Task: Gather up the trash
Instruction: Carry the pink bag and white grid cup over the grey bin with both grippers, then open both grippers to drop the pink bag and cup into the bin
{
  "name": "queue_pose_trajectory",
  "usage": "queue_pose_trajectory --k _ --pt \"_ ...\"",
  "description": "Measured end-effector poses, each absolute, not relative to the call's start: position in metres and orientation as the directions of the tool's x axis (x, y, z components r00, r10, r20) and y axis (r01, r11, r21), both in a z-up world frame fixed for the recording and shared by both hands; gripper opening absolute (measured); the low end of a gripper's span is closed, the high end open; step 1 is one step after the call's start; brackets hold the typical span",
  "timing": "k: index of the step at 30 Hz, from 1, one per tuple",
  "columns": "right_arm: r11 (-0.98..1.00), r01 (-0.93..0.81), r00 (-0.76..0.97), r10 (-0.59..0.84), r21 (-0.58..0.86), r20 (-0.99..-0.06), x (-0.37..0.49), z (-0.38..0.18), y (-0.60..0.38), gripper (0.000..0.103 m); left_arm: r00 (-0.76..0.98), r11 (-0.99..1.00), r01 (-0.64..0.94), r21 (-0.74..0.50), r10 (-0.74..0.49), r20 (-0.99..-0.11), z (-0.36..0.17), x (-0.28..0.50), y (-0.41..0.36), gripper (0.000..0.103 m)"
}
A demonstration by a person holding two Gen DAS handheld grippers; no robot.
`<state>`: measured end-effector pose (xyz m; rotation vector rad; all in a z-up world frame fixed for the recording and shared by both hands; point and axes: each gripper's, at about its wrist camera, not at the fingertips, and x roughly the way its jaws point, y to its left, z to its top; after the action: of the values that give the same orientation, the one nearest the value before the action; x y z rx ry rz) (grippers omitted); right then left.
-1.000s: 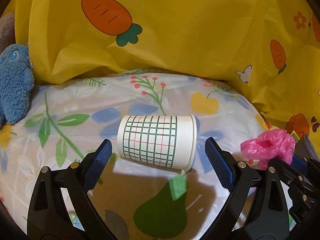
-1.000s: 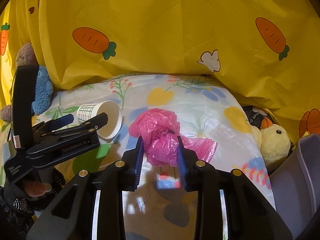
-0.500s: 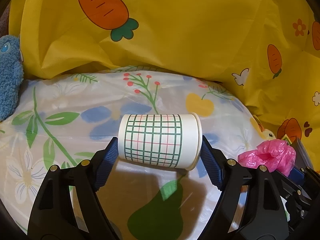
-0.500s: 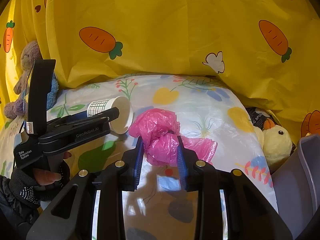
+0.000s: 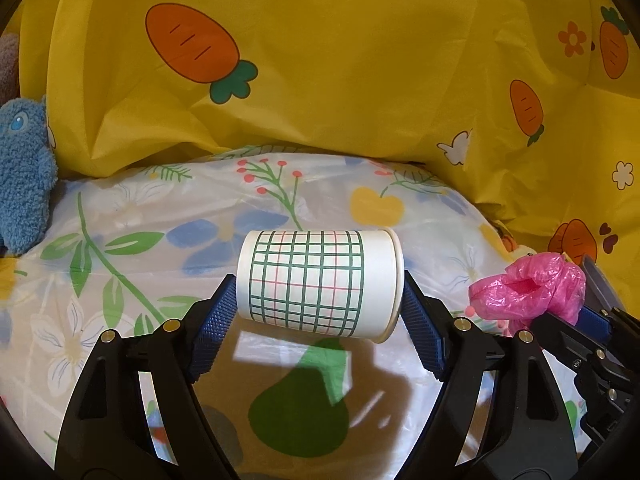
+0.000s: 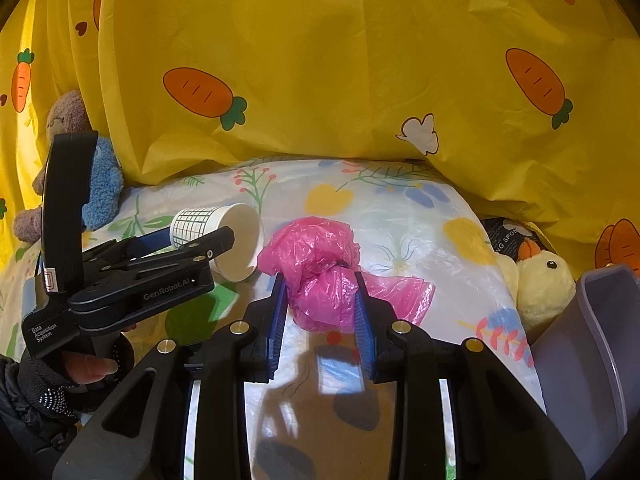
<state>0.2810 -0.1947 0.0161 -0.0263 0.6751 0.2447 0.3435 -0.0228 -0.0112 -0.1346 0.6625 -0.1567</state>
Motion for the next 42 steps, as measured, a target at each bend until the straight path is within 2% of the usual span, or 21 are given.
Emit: queue_pose_trajectory --k 11,18,24,30,36,37,41,42 --pt "0.982 -0.178 0.818 0.182 0.061 -0.546 0.223 0.052 -0.238 0.032 0.826 0.96 0.237 -0.148 -0.28 -0.489 0.05 0.274 -0.076 0.078" --pt "0.999 -0.005 0.875 0.025 0.043 -0.483 0.176 0.07 -0.315 0.032 0.788 0.9 0.399 -0.175 -0.434 -0.437 0.08 0.236 -0.154 0.078" --pt "0.977 0.207 0.849 -0.151 0.056 -0.506 0.159 0.055 -0.396 0.032 0.699 0.824 0.515 -0.236 -0.563 -0.442 0.074 0.226 -0.237 0.078" --pt "0.957 0.284 0.809 -0.207 0.056 -0.55 0.154 0.03 -0.439 0.034 0.604 0.761 0.576 -0.298 -0.642 -0.473 0.053 0.233 -0.301 0.078" --pt "0.951 0.299 0.801 -0.21 0.072 -0.561 0.151 0.019 -0.455 0.044 0.527 0.714 0.608 -0.347 -0.69 -0.496 0.035 0.244 -0.329 0.078" --pt "0.951 0.3 0.799 -0.211 0.07 -0.563 0.151 0.017 -0.456 0.049 0.524 0.717 0.603 -0.349 -0.686 -0.504 0.032 0.246 -0.33 0.081" --pt "0.949 0.307 0.798 -0.22 0.066 -0.561 0.149 0.014 -0.456 0.055 0.568 0.759 0.569 -0.316 -0.641 -0.516 0.03 0.247 -0.32 0.085" --pt "0.948 0.31 0.798 -0.221 0.067 -0.56 0.149 0.013 -0.456 0.06 0.585 0.774 0.558 -0.299 -0.623 -0.519 0.03 0.246 -0.316 0.087"
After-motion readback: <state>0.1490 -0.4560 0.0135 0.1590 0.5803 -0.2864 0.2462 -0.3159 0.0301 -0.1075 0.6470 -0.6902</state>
